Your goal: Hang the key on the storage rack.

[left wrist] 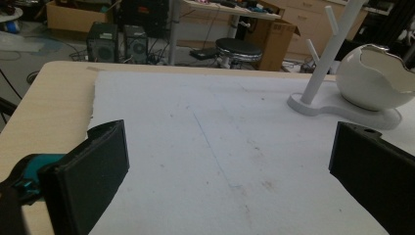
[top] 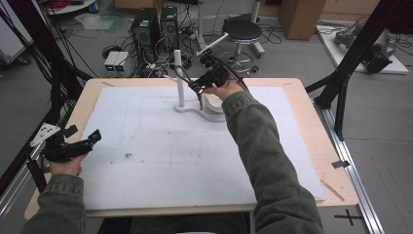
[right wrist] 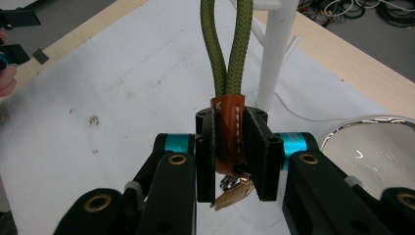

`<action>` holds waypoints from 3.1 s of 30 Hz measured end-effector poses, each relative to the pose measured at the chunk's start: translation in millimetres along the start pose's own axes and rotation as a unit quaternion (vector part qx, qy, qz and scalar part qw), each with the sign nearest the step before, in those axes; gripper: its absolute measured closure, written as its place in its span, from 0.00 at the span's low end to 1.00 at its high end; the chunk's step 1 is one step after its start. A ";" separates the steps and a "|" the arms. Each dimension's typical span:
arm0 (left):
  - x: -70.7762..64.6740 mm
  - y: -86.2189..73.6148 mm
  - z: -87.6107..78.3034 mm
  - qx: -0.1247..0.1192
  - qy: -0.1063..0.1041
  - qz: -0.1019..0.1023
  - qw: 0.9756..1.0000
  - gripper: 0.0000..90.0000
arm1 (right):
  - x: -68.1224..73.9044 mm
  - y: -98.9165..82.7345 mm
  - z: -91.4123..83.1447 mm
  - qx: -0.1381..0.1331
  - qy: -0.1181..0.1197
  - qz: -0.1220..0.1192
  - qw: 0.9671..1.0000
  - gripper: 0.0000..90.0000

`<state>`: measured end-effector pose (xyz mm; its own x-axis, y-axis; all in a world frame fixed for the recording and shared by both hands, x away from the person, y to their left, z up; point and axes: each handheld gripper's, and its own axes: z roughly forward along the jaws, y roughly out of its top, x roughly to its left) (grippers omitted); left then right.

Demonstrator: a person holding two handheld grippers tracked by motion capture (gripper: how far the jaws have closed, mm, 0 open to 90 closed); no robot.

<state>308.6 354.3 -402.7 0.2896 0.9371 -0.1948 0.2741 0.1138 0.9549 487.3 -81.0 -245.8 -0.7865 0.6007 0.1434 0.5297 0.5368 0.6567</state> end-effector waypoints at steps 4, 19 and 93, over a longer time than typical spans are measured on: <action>0.1 0.0 0.0 0.000 -0.001 -0.001 1.000 0.02 | -0.8 3.1 6.8 0.006 -0.006 0.006 1.000 0.84; 0.1 -0.7 -0.1 0.004 -0.001 0.002 1.000 0.02 | -12.6 3.0 28.2 0.028 -0.021 0.022 0.999 0.83; 0.8 -0.5 3.4 0.007 -0.004 -0.003 1.000 0.02 | -13.3 -43.8 -59.3 0.017 -0.104 0.038 0.994 0.01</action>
<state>311.8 353.8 -404.1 0.2952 0.9338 -0.2024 0.2882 0.1150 0.9506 455.7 -147.7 -232.6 -0.6629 0.7479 0.0345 0.5990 0.5021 0.6239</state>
